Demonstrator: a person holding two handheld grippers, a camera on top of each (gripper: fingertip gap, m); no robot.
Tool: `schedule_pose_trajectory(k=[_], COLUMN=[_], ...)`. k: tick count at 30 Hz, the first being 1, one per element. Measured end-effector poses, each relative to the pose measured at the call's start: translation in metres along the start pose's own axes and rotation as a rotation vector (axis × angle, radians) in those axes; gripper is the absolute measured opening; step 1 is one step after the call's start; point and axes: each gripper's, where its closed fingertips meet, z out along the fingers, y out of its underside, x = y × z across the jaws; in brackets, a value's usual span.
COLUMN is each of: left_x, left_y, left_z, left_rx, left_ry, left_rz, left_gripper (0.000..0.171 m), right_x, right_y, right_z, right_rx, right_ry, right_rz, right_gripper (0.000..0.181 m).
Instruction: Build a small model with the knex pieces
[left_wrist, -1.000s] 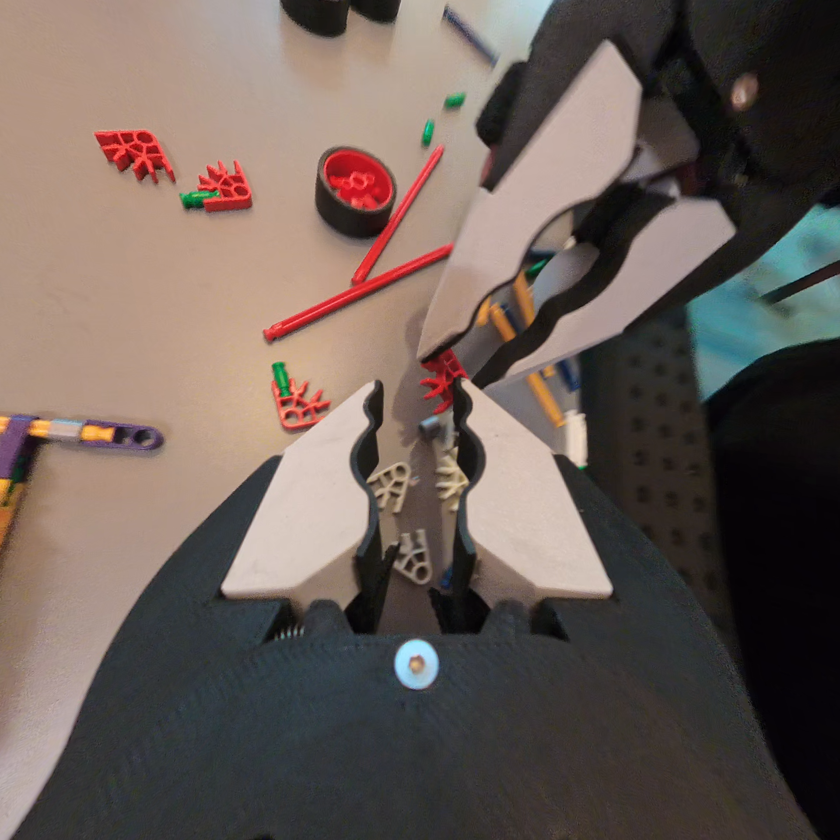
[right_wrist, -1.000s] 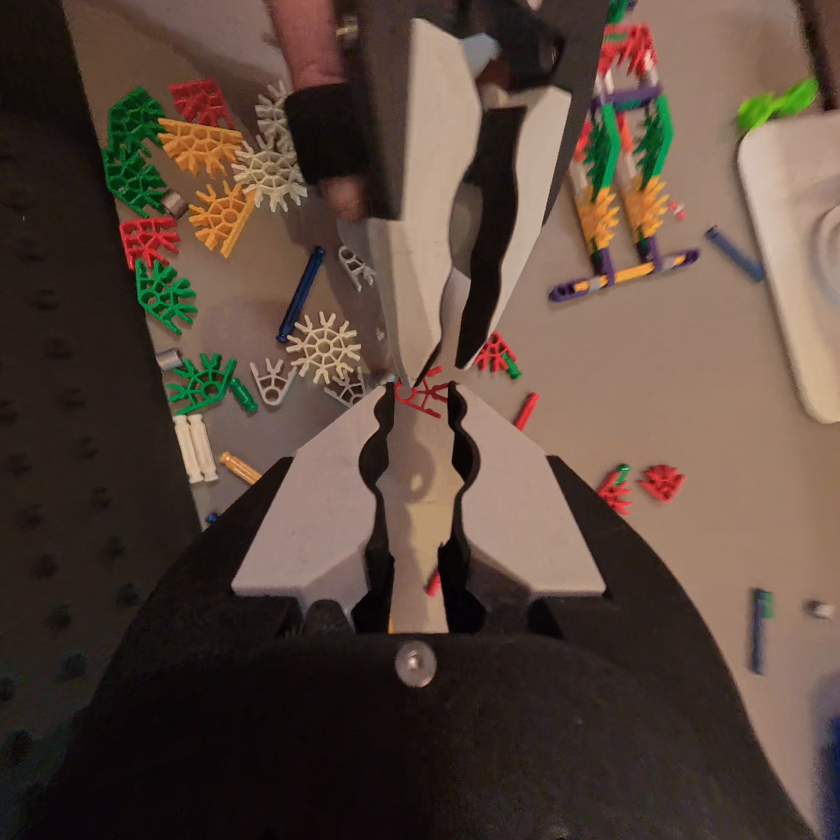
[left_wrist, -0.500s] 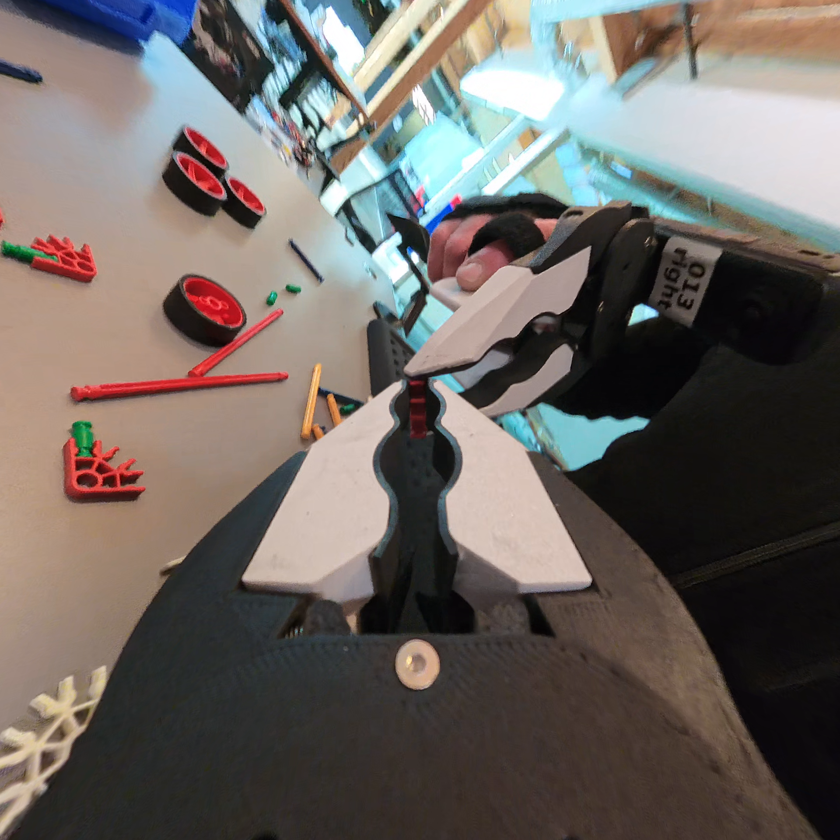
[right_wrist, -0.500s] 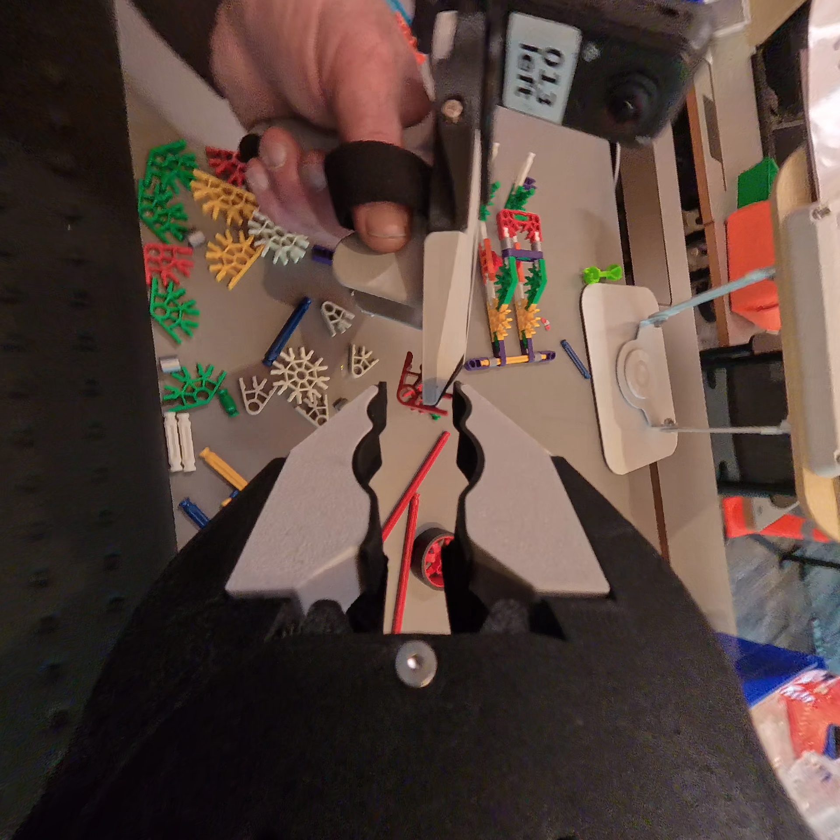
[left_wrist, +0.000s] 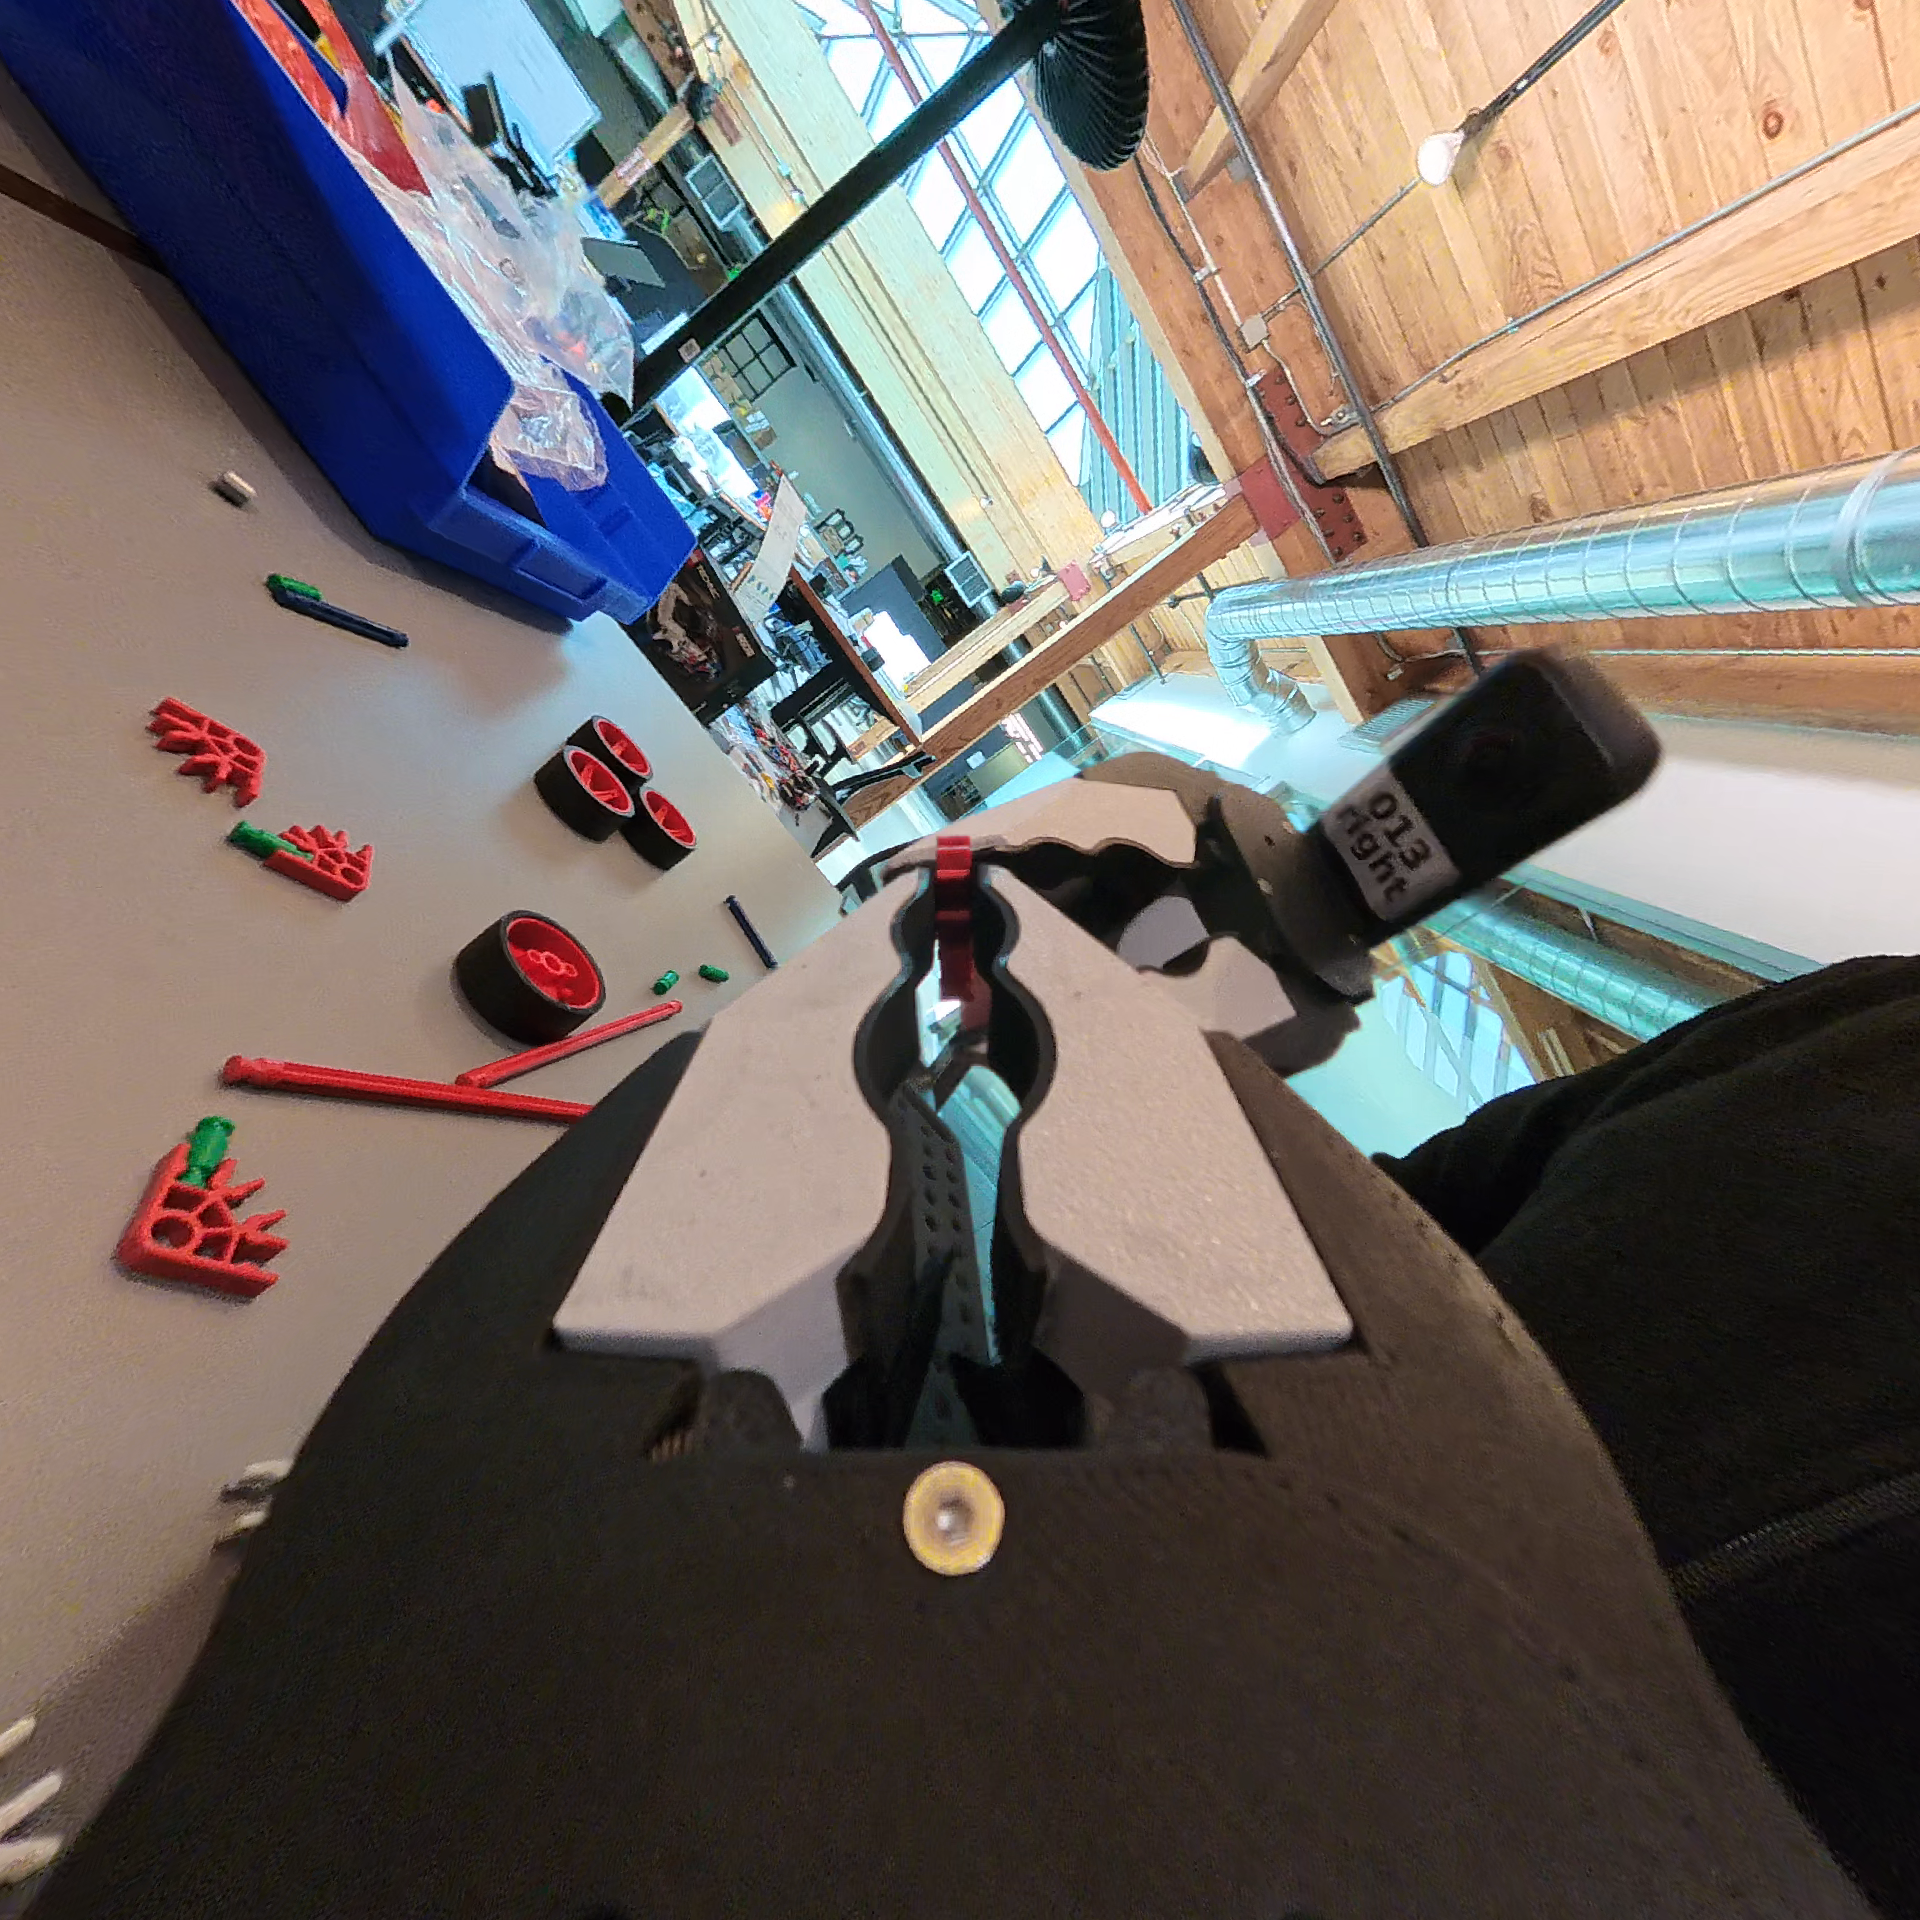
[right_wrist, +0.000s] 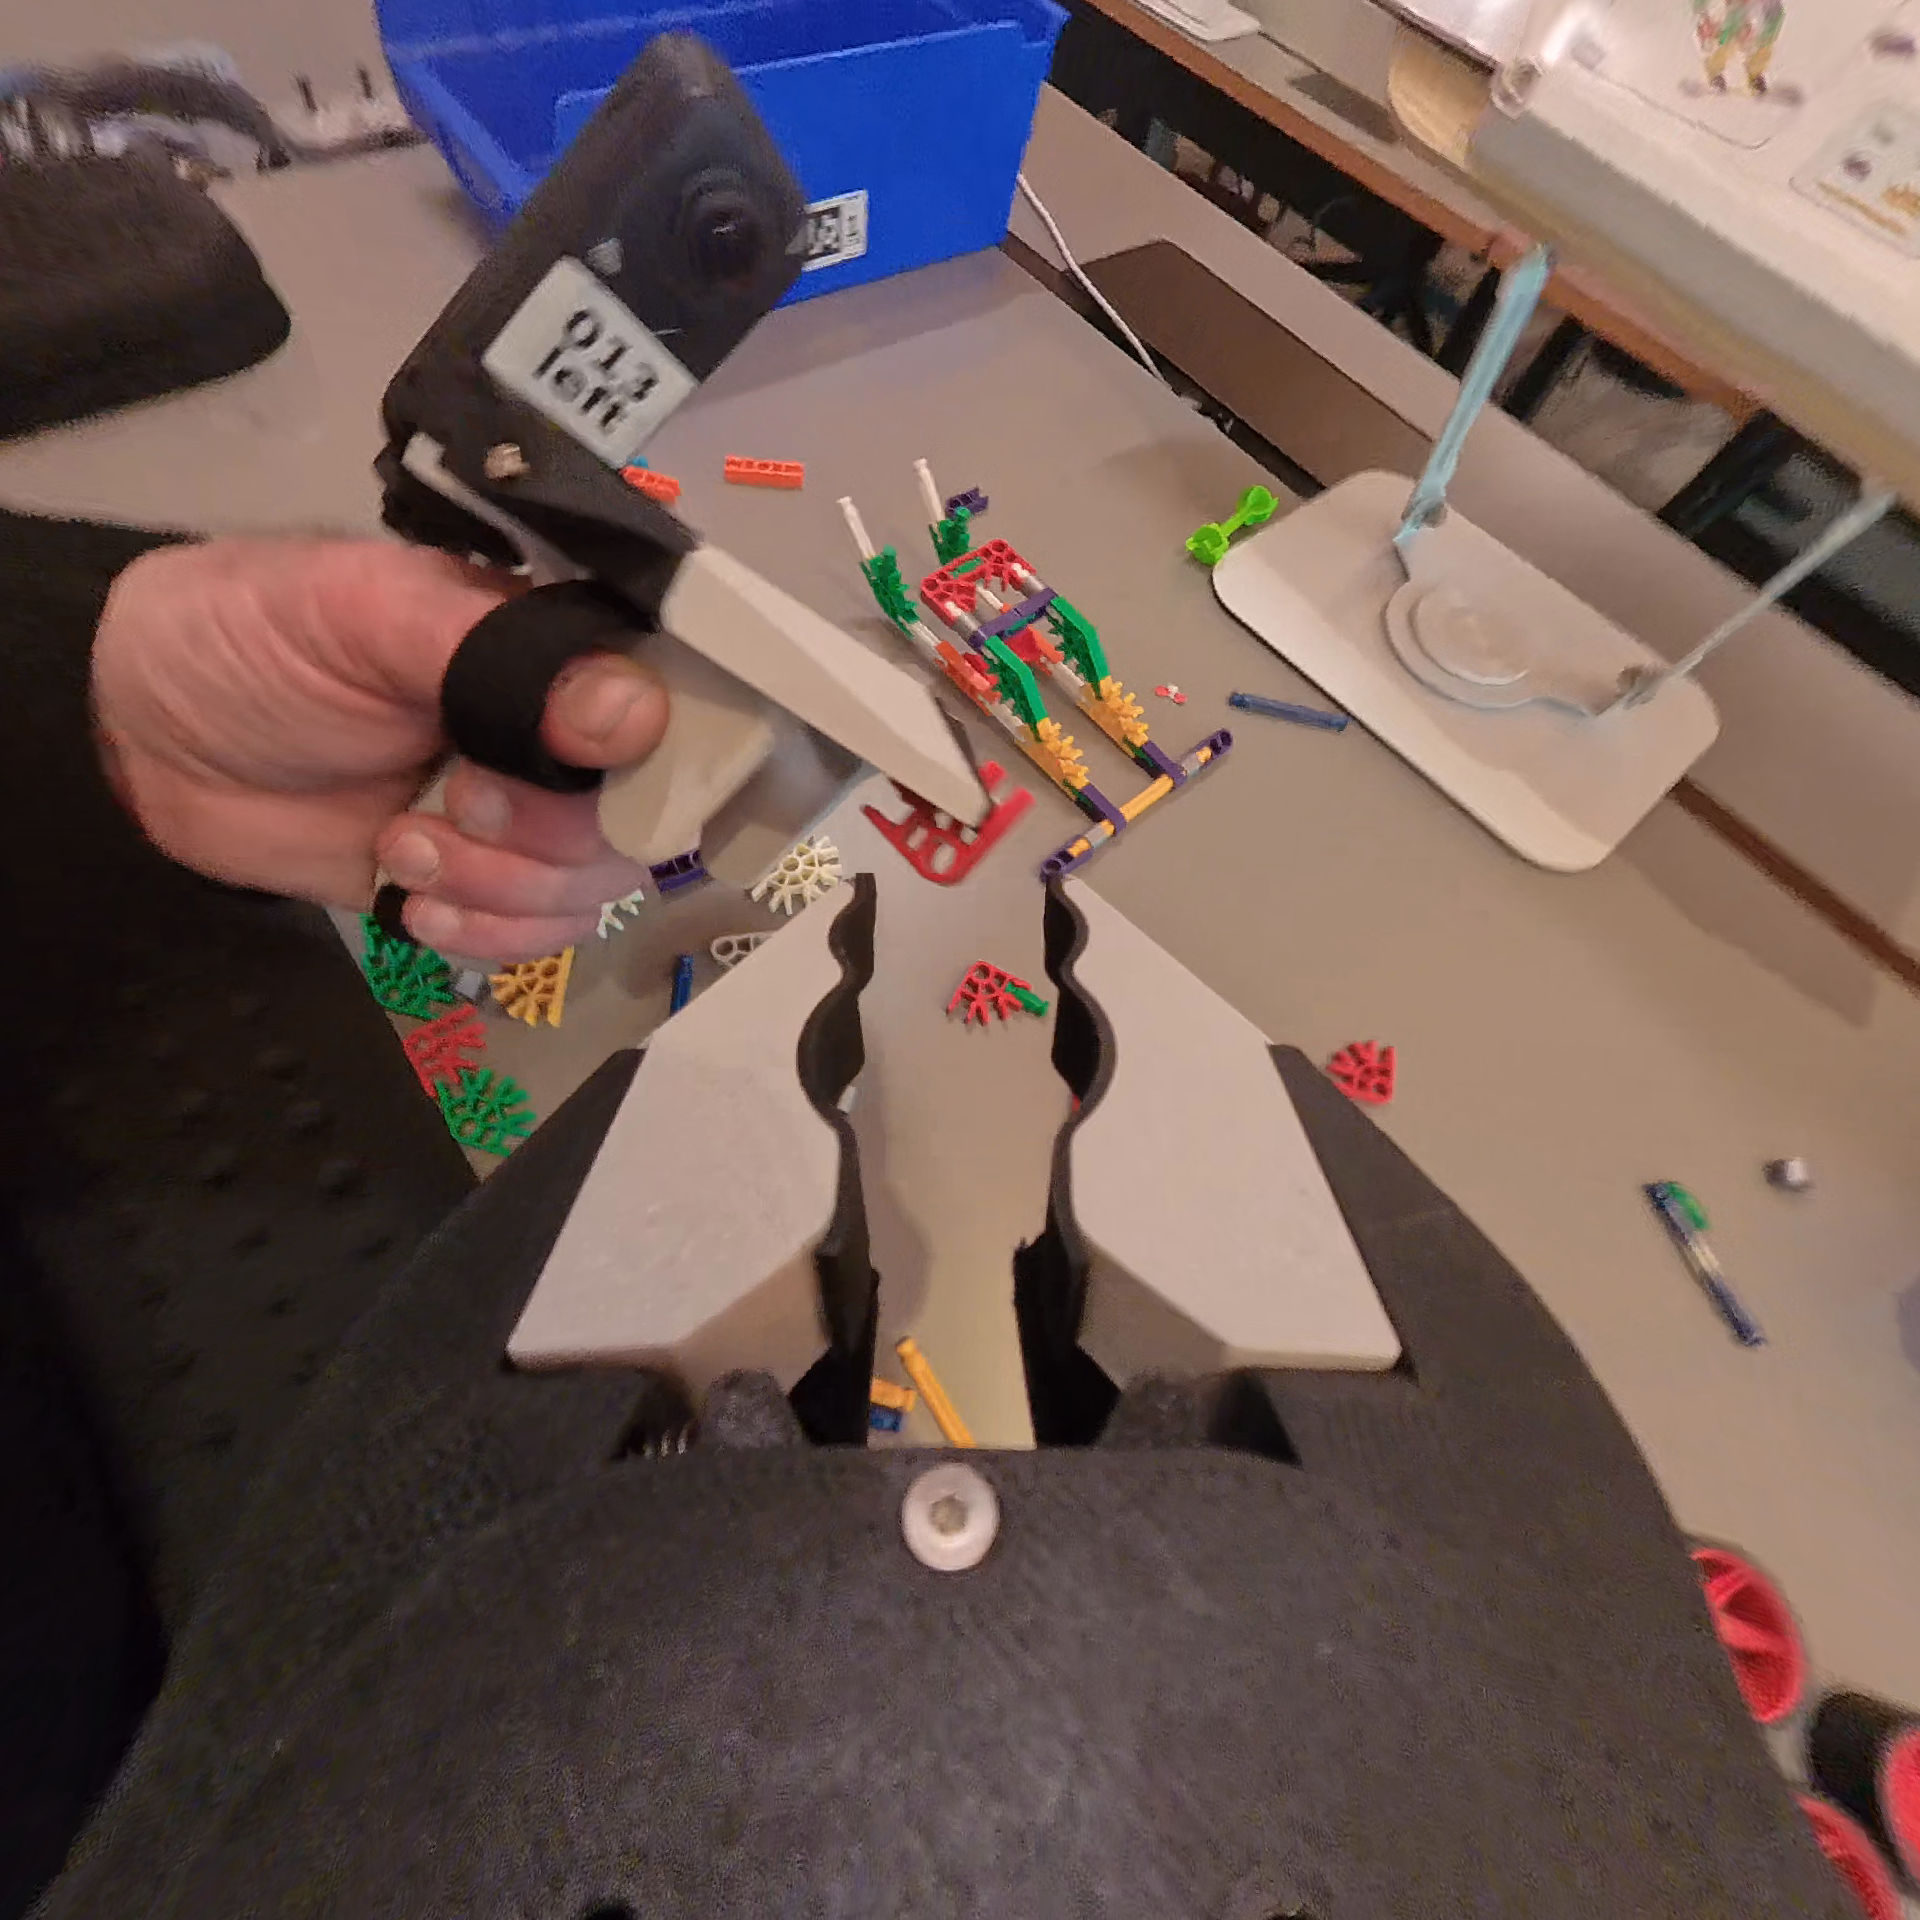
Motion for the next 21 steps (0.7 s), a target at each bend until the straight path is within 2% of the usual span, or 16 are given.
schedule_pose_trajectory(k=[2, 9, 13, 18, 21], left_x=[0.003, 0.018, 0.025, 0.013, -0.016], left_y=[-0.004, -0.007, -0.008, -0.005, -0.01], left_z=[0.0, 0.005, 0.005, 0.002, -0.011], left_rx=[0.042, 0.123, 0.146, 0.103, 0.051], left_ry=[0.017, 0.089, 0.128, 0.071, -0.093], left_rz=[0.002, 0.04, 0.052, 0.075, 0.186], left_gripper=[0.003, 0.002, 0.003, 0.01, 0.022], right_x=[0.001, -0.012, -0.015, -0.009, 0.006], right_y=[0.002, -0.019, -0.024, -0.009, 0.01], right_z=[-0.002, -0.007, -0.012, -0.005, 0.003], right_rx=[0.01, 0.223, 0.291, 0.175, 0.041], right_ry=[-0.063, -0.365, -0.471, -0.514, -0.526], right_rz=[0.111, 0.558, 0.652, 0.605, 0.568], right_gripper=[0.026, 0.009, 0.003, 0.001, 0.001])
